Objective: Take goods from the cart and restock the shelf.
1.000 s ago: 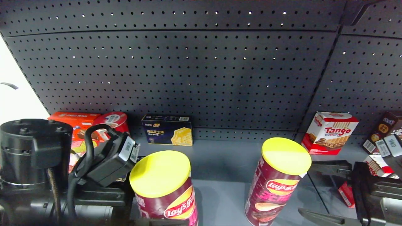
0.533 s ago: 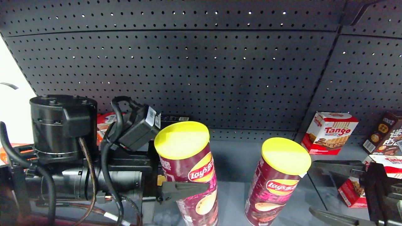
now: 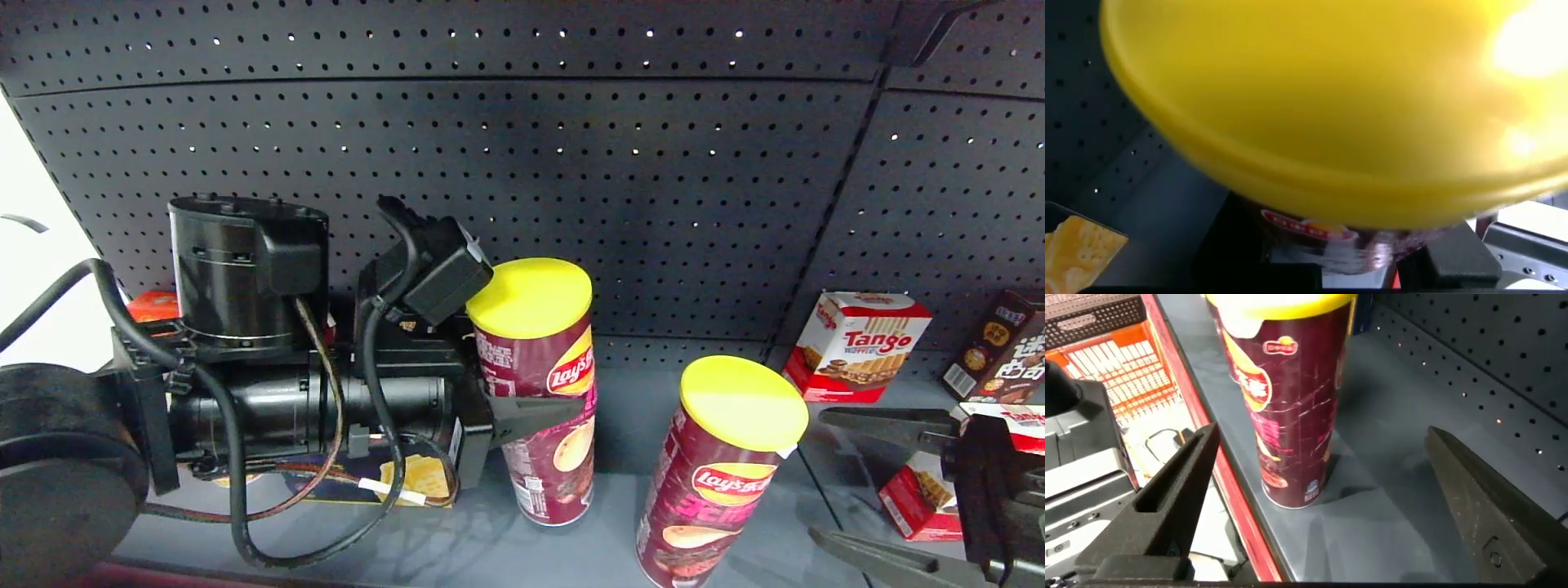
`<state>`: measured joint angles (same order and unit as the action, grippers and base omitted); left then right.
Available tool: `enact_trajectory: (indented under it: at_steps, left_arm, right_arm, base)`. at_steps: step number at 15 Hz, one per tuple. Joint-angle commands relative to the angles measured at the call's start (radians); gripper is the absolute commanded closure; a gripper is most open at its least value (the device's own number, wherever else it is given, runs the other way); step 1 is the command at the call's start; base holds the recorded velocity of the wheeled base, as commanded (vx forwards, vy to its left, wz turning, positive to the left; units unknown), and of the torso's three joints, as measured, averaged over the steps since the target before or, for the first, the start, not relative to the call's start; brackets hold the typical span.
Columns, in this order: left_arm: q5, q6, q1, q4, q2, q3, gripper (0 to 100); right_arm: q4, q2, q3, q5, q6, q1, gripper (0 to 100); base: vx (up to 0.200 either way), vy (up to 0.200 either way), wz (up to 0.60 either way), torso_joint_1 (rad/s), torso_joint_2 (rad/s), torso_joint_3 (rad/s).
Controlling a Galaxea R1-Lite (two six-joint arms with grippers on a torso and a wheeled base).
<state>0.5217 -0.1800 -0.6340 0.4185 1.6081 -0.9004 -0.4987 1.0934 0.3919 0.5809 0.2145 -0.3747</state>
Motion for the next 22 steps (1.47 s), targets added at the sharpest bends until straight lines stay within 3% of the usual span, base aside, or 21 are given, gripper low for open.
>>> enact_trajectory:
  at_steps: [1, 2, 3, 8, 14, 15, 17, 20, 21, 22]
  left_arm:
    - [0.000, 0.001, 0.005, -0.043, 0.035, -0.060, 100]
    - [-0.002, -0.001, 0.010, -0.090, 0.042, -0.097, 100]
    - [-0.002, -0.001, 0.010, -0.093, 0.044, -0.100, 100]
    - [-0.006, -0.006, 0.050, -0.124, 0.176, -0.291, 100]
    - [0.008, -0.009, 0.039, -0.170, 0.213, -0.330, 100]
    - [0.018, -0.009, 0.042, -0.219, 0.217, -0.367, 100]
    - [0.112, -0.009, 0.054, -0.267, 0.228, -0.431, 100]
    - [0.141, -0.015, 0.068, -0.257, 0.316, -0.543, 100]
    - [0.162, -0.049, 0.070, -0.259, 0.335, -0.565, 100]
    - [0.199, -0.102, 0.083, -0.271, 0.357, -0.586, 100]
  right_arm:
    - [-0.001, 0.002, -0.002, 0.001, 0.000, 0.000, 0]
    - [-0.001, 0.002, -0.002, 0.002, 0.000, 0.000, 0]
    - [-0.001, 0.002, -0.002, 0.002, 0.000, 0.000, 0]
    - [-0.006, -0.007, -0.002, 0.005, -0.035, -0.001, 0]
    - [-0.004, -0.018, -0.010, 0.007, -0.035, -0.003, 0]
    - [-0.004, -0.018, -0.010, 0.007, -0.033, -0.003, 0]
    - [-0.004, -0.017, -0.008, 0.008, -0.035, -0.006, 0]
    - [-0.004, -0.018, -0.008, 0.007, -0.035, -0.007, 0]
    - [-0.004, -0.020, -0.005, 0.007, -0.035, -0.007, 0]
    - [-0.004, -0.020, -0.002, 0.007, -0.035, -0.007, 0]
  base:
    - [0.000, 0.000, 0.00, 0.000, 0.00, 0.000]
    - [0.000, 0.000, 0.00, 0.000, 0.00, 0.000]
    - [0.000, 0.000, 0.00, 0.000, 0.00, 0.000]
    - [0.000, 0.000, 0.00, 0.000, 0.00, 0.000]
    - [0.000, 0.000, 0.00, 0.000, 0.00, 0.000]
    - [0.000, 0.000, 0.00, 0.000, 0.00, 0.000]
    - [0.000, 0.000, 0.00, 0.000, 0.00, 0.000]
    - [0.000, 0.000, 0.00, 0.000, 0.00, 0.000]
    - [0.000, 0.000, 0.00, 0.000, 0.00, 0.000]
    - [0.000, 0.000, 0.00, 0.000, 0.00, 0.000]
